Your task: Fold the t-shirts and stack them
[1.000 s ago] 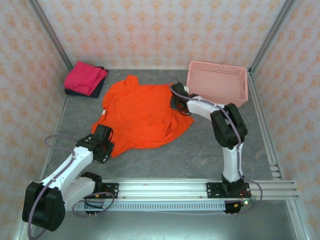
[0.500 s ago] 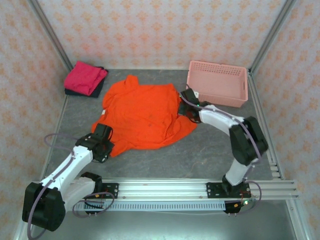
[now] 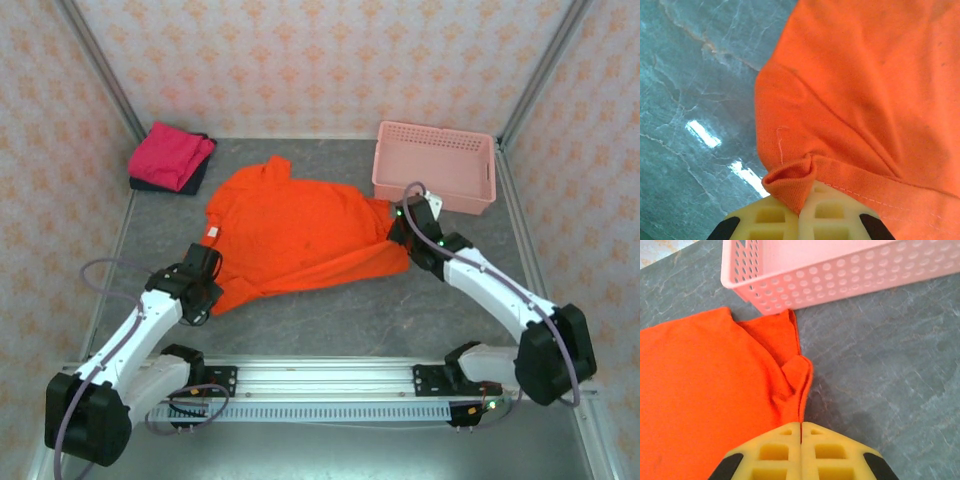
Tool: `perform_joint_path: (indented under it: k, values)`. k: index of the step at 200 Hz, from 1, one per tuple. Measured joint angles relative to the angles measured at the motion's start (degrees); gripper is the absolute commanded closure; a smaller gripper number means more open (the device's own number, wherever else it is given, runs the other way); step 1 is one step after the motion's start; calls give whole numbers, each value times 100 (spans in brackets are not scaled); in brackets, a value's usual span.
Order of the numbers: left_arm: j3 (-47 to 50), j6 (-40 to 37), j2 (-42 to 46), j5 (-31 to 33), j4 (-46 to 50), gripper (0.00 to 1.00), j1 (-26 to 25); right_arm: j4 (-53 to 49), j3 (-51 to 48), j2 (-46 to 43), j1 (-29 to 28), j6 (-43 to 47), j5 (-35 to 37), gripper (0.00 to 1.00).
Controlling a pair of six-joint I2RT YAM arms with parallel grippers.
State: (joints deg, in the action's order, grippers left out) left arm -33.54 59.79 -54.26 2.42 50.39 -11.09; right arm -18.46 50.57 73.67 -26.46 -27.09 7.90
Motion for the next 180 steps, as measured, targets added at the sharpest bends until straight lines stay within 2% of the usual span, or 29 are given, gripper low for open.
perform_joint_path:
  k: [26,30,36,51,57,68,93,123,141,160,180]
  values:
    - [-177,-127,-232,2,-26,100,0,-2,907,1200,120,251,-162,100]
    - [-195,-144,-278,0,-33,100,0,-13,1082,1414,142,284,-219,97]
    - [-214,-149,-352,0,-39,100,0,-24,1309,1714,157,343,-286,88]
    - [-282,-190,-553,-2,-70,100,0,-17,1908,2457,221,498,-459,52]
    - [-317,-210,-640,-4,-87,100,0,-7,2094,2688,232,557,-525,44]
    - [-391,-234,-800,-4,-146,100,0,52,2221,2892,251,636,-629,35]
    - [-546,-249,-1080,-7,-317,100,2,444,1735,2546,254,767,-789,34]
    - [-680,-289,-1362,-2,-476,100,2,1097,157,1080,334,647,-951,38]
    - [-737,-295,-1506,-2,-527,100,2,1576,-717,483,549,420,-1307,40]
    - [-758,-315,-1567,-2,-546,100,2,2026,-1344,505,879,125,-1851,43]
    - [-789,-361,-1569,-4,-553,100,2,2326,-1606,964,1139,-118,-2468,49]
